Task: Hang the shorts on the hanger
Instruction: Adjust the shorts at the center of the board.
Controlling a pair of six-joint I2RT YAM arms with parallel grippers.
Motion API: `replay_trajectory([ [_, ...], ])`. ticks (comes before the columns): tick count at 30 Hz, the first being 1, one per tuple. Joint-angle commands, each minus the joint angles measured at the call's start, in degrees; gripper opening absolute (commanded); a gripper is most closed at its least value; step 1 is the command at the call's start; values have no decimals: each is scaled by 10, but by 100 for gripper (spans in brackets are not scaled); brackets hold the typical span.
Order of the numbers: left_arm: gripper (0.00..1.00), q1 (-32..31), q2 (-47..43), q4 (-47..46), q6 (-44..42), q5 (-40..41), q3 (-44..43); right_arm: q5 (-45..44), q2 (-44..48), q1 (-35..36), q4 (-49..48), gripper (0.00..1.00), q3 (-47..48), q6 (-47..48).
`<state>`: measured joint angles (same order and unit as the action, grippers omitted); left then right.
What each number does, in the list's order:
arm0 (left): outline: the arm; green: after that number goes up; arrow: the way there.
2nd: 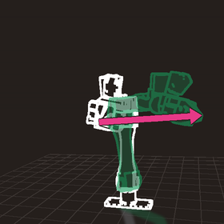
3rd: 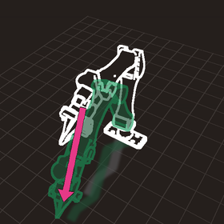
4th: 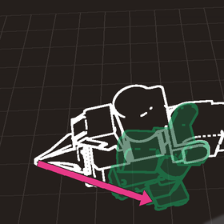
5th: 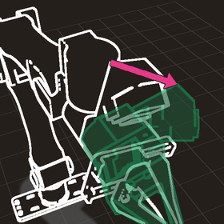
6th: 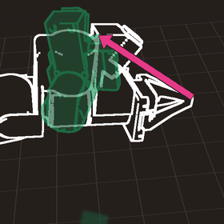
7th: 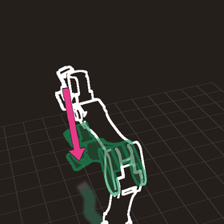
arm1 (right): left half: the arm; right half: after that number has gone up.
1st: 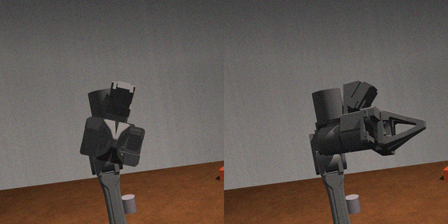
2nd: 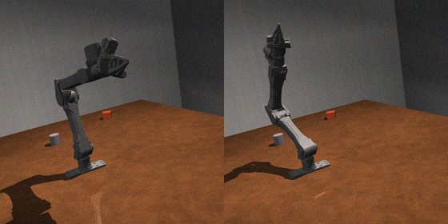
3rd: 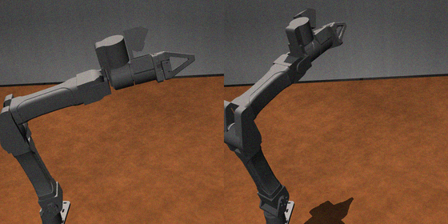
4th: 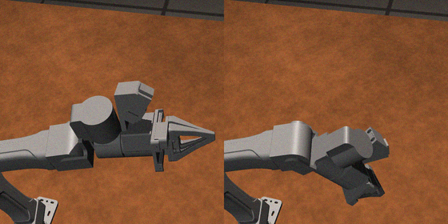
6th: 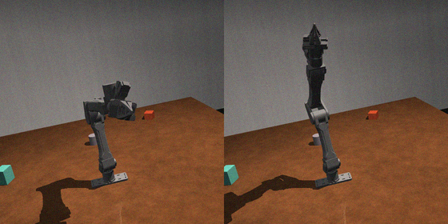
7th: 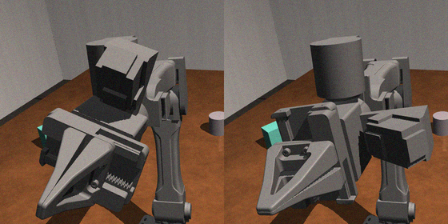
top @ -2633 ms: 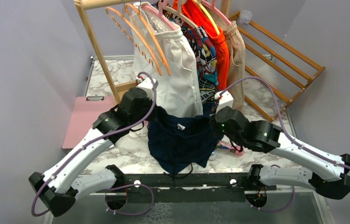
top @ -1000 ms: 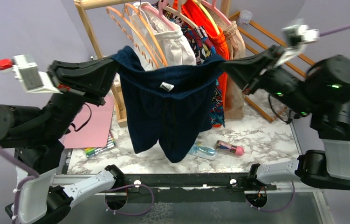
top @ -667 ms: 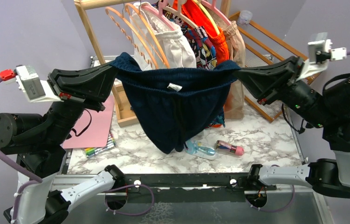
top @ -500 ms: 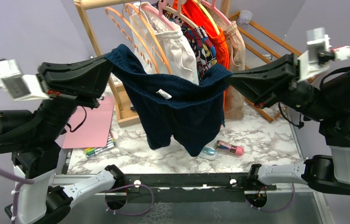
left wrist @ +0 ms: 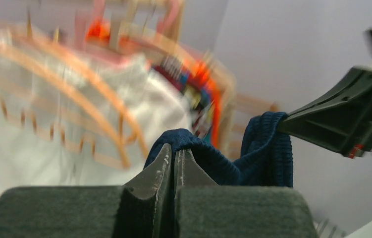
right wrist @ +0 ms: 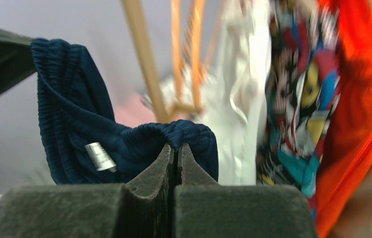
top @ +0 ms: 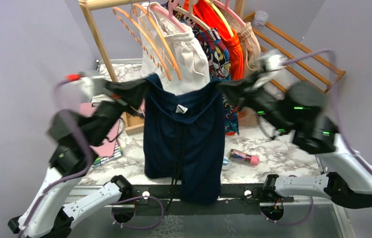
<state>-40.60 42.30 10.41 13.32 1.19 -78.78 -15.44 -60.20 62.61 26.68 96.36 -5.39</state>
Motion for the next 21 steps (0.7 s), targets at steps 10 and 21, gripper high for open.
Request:
replay_trajectory([
  [10,0,2,39,53,-3,53,-87,-31,-7,0,36,1,75,56],
  [21,0,1,-11,20,-6,-9,-65,-48,28,0,35,1,50,50],
])
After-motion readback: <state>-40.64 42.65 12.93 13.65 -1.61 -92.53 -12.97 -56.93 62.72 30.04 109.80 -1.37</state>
